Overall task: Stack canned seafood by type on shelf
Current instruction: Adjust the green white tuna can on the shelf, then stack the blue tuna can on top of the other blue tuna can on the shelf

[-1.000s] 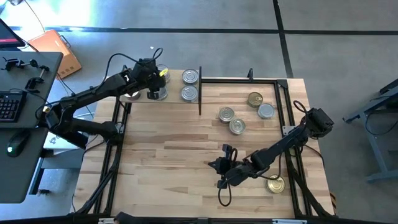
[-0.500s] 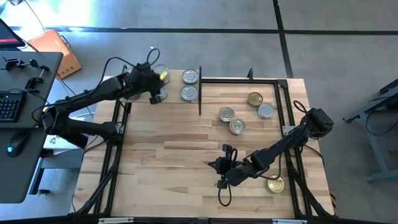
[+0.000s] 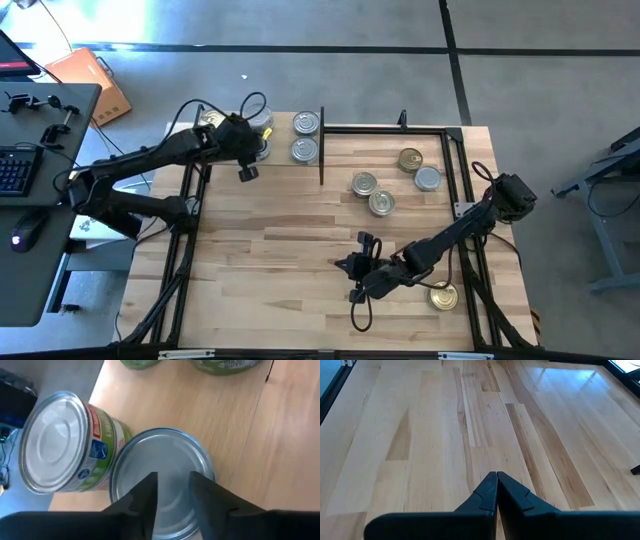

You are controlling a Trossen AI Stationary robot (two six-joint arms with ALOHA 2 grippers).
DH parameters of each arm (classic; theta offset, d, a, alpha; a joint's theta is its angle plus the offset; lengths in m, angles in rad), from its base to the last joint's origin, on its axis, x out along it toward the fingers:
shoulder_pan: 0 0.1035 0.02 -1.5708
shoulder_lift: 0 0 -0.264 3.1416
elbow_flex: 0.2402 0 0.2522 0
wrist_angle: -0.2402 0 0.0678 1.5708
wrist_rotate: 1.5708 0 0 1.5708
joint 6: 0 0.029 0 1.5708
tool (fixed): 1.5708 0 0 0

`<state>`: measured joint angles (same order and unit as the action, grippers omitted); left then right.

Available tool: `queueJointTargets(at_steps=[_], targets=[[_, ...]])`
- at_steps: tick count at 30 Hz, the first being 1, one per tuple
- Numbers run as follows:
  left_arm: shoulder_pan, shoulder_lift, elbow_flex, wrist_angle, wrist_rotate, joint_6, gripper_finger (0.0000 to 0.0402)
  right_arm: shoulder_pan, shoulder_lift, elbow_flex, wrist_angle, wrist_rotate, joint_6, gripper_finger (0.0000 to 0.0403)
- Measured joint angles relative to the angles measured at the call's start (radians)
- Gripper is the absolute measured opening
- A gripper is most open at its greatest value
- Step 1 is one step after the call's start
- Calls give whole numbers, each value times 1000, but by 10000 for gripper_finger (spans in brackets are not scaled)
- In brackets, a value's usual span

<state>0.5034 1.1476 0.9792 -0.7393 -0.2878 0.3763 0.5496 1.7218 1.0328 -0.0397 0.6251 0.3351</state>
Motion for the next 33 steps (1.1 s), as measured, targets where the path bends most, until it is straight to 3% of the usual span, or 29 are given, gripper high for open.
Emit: queueJointTargets(at_steps=[9,24,33], targets=[[-2,2,1,-9,20,-8,47,0,0,0,0,0,0,0],[-22,-3,8,-1,25,-9,40,0,0,0,2,2,2,0],[-102,-5,77,4,25,-24,40,66,-80,0,-90,154,13,0]])
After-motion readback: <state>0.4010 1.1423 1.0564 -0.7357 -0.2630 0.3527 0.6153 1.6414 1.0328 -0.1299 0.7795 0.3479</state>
